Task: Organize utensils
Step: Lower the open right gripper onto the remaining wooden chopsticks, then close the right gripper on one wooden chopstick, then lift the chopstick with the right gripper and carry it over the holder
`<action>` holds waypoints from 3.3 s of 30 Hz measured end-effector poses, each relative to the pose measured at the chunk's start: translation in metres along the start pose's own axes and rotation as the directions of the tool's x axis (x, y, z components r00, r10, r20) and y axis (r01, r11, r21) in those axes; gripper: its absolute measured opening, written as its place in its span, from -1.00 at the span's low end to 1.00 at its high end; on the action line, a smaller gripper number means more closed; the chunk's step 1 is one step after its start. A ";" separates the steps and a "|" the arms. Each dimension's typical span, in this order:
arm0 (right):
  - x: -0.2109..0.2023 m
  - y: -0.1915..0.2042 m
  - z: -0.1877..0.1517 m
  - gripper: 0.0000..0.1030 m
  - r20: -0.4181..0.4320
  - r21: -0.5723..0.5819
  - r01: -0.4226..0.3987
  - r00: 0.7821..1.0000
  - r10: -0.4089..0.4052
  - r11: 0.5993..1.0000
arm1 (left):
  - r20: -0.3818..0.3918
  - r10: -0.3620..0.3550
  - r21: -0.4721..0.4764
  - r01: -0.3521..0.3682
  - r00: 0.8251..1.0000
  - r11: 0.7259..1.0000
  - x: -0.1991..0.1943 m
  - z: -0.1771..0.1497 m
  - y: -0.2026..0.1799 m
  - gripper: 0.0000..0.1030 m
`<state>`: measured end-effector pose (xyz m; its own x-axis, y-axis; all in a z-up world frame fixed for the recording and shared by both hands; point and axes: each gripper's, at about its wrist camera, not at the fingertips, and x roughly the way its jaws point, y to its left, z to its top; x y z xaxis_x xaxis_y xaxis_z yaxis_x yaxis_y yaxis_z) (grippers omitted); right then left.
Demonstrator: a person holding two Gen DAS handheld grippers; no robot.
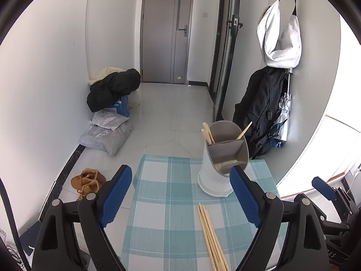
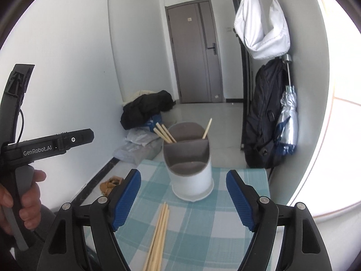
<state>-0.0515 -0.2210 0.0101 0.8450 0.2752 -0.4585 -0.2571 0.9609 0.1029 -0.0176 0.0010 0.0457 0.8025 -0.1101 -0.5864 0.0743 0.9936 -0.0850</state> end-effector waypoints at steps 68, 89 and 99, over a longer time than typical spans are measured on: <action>0.157 0.034 -0.111 -0.93 -0.653 -0.216 -0.155 0.757 -0.024 0.964 | -0.420 -0.007 -0.289 -0.127 0.907 0.949 0.125 -0.056 0.106 0.66; 0.160 -0.007 -0.082 -0.90 -0.540 0.049 -0.160 0.826 0.161 0.986 | -0.544 -0.087 -0.116 0.027 0.835 0.993 0.135 -0.086 0.048 0.66; 0.116 -0.124 -0.075 -0.89 -0.179 0.619 -0.157 0.926 0.333 0.769 | -0.588 -0.048 0.030 0.081 0.807 0.996 0.137 -0.105 -0.004 0.66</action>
<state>0.0429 -0.3109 -0.1221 0.6130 0.5690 -0.5482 -0.0400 0.7153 0.6976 0.0295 -0.0209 -0.1186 0.2964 -0.1512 -0.9430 0.1571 0.9817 -0.1080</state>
